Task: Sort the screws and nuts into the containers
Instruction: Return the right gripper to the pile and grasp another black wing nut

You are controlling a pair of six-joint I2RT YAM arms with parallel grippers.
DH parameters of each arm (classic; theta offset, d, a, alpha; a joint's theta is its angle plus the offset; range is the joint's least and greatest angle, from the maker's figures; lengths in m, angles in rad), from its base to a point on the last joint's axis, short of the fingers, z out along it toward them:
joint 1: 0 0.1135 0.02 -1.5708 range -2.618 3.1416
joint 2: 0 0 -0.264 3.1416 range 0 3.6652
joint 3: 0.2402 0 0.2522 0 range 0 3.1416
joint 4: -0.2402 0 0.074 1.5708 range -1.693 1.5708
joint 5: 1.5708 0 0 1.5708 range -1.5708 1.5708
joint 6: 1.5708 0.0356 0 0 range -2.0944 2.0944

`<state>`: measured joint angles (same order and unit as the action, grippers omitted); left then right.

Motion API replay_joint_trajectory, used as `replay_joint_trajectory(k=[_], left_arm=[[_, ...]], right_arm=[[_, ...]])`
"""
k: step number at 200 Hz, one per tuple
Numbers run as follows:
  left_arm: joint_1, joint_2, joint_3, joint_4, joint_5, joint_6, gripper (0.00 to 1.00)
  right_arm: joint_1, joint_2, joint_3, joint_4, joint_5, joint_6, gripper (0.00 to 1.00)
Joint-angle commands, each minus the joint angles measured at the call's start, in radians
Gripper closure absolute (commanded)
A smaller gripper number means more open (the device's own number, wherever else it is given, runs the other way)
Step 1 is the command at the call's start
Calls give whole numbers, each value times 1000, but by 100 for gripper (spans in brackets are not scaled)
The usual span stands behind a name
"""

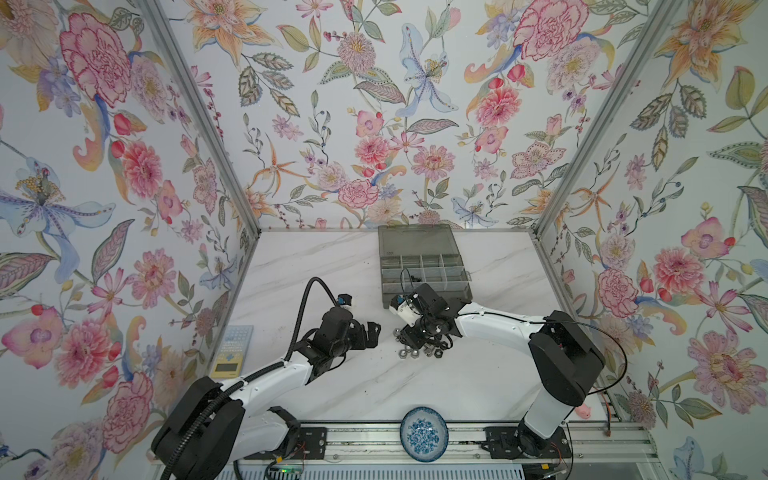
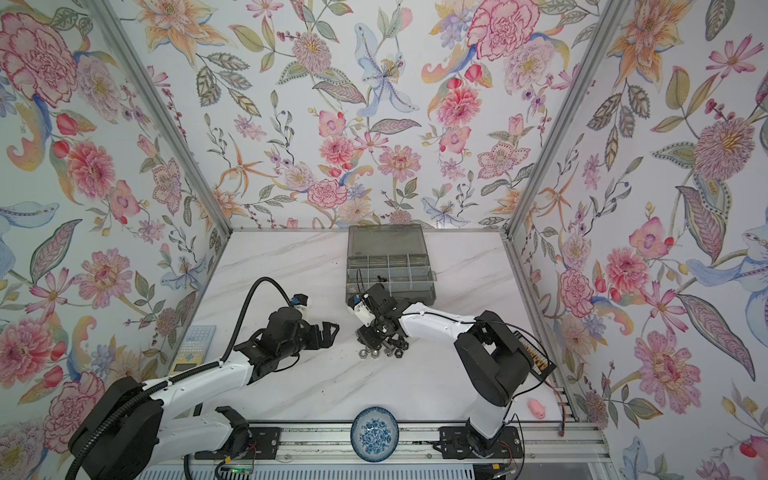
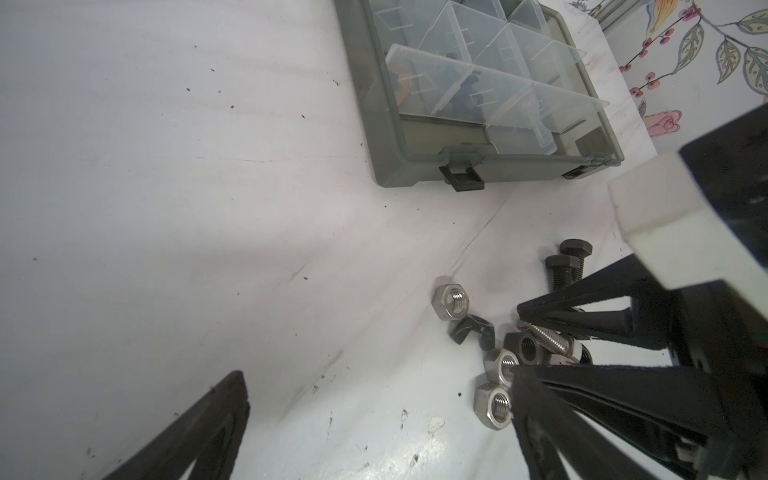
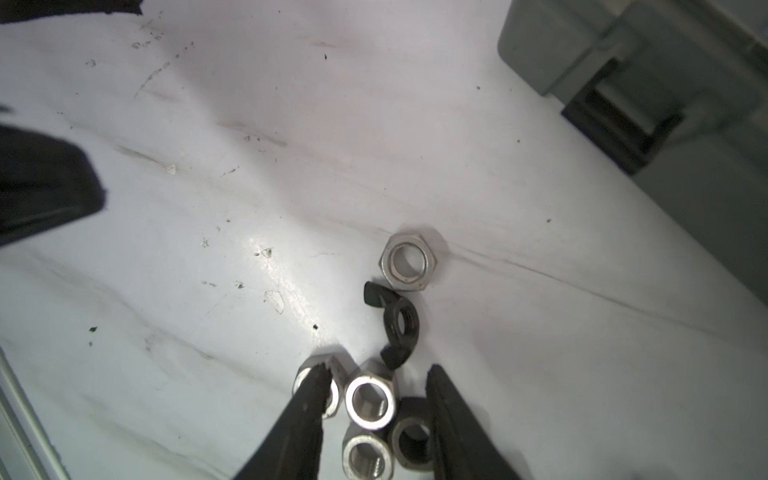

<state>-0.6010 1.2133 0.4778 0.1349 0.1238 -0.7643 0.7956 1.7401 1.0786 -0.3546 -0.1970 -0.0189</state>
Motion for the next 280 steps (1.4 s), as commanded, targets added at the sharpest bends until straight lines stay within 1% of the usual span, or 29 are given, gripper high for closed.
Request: replay_joint_trajectory(k=[1,25,60,115,216,250,280], left_arm=[[12,-4,-14,-4,-10,2,1],[11,5,-12,0,-7,0,1],[11,6,-15,6,-7,1,0],[12,15,-24,27,-2,-6,1],[12,22,-29,43,4,-12,1],[12,20,-31,45,4,-13,1],[12,19,-33,46,4,-14,1]], right_arm=[[7,24,0,8,11,6,60],[8,39,1,25,10,4,64],[8,57,7,36,14,-5,67],[8,88,16,40,16,-23,68],[8,133,43,65,17,-17,71],[8,127,37,64,16,-12,76],[7,121,31,64,11,-9,90]])
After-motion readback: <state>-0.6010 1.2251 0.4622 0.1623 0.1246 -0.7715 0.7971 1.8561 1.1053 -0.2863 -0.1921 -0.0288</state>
